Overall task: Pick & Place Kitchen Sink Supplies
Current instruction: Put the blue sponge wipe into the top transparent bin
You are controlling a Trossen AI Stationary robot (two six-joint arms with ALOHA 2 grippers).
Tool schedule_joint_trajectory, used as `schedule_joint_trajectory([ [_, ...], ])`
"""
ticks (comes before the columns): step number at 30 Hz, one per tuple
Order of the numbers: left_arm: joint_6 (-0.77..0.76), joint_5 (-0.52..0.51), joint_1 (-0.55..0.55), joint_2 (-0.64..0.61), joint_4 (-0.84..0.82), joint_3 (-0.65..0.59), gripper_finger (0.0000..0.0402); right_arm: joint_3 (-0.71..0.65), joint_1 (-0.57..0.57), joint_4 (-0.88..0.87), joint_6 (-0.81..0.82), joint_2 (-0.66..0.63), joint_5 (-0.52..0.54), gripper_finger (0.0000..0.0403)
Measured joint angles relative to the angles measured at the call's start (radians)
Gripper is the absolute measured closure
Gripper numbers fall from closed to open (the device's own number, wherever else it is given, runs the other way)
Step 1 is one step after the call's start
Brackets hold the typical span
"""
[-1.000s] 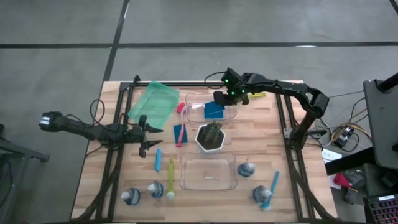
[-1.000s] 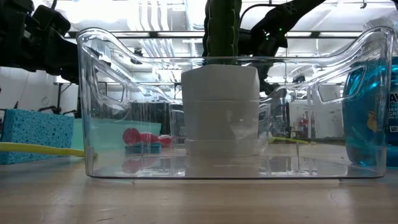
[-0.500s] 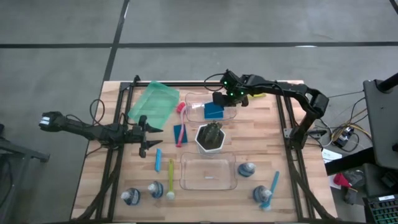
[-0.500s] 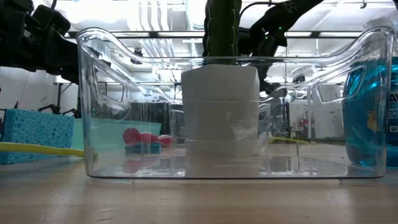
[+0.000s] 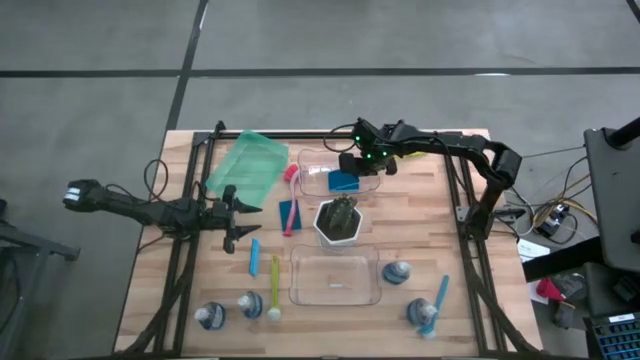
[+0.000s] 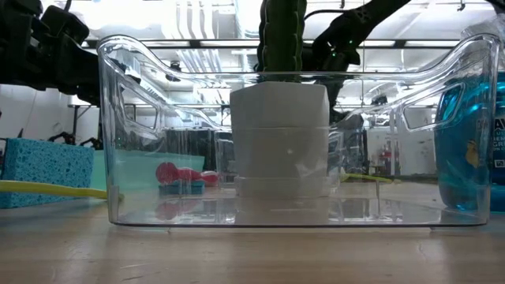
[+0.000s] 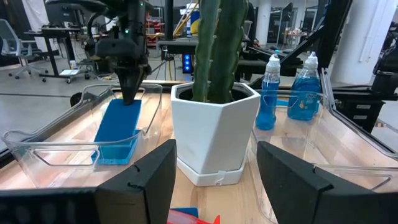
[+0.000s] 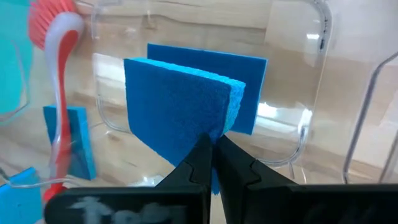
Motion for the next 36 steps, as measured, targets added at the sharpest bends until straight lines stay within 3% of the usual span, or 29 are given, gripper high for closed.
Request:
schedule_joint_trajectory([
  [36,0.0,0.0,0.0,0.0,0.0,0.0,0.0184,0.001,-0.005,0.045,0.008,0.067,0.02,0.0394],
])
